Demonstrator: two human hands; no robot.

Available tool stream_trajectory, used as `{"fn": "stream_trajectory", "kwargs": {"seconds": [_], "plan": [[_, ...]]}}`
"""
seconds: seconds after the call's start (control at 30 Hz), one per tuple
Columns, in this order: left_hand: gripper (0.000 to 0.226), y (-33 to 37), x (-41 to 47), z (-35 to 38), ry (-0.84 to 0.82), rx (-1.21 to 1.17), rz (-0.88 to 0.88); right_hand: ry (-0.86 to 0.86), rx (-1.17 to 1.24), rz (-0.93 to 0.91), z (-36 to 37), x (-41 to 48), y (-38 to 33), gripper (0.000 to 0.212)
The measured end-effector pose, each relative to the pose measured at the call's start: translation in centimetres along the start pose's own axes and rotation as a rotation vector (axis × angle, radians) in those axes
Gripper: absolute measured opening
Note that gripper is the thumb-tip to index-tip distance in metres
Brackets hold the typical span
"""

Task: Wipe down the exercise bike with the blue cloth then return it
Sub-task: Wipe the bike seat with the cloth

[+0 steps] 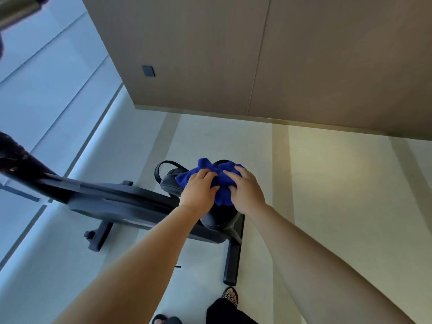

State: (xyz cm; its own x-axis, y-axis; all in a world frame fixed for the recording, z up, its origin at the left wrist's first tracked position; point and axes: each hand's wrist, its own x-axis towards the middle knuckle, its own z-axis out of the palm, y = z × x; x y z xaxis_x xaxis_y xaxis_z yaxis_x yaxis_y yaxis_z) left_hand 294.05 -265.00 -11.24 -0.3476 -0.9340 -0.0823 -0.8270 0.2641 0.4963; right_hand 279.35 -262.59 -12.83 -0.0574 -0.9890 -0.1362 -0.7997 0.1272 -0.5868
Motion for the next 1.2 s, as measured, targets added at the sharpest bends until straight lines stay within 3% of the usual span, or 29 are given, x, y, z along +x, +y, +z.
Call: {"fn": "stream_trajectory", "kwargs": {"seconds": [0.37,0.5,0.7,1.2], "plan": [[0.031,-0.3,-8.1,2.0,0.108,-0.040,-0.039,-0.088,-0.017,-0.147,1.1,-6.4,-0.6,0.051],[0.048,0.0,-10.4,3.4,0.160,-0.067,-0.068,-0.116,-0.088,-0.201,1.3,-7.1,-0.2,0.057],[0.080,0.9,-12.4,4.9,0.045,-0.014,-0.144,-0.182,-0.230,-0.278,0.8,-6.8,0.3,0.067],[0.091,0.6,-10.2,7.0,0.101,0.002,-0.200,-0.256,-0.456,-0.568,-1.0,-3.1,1.2,0.048]]}}
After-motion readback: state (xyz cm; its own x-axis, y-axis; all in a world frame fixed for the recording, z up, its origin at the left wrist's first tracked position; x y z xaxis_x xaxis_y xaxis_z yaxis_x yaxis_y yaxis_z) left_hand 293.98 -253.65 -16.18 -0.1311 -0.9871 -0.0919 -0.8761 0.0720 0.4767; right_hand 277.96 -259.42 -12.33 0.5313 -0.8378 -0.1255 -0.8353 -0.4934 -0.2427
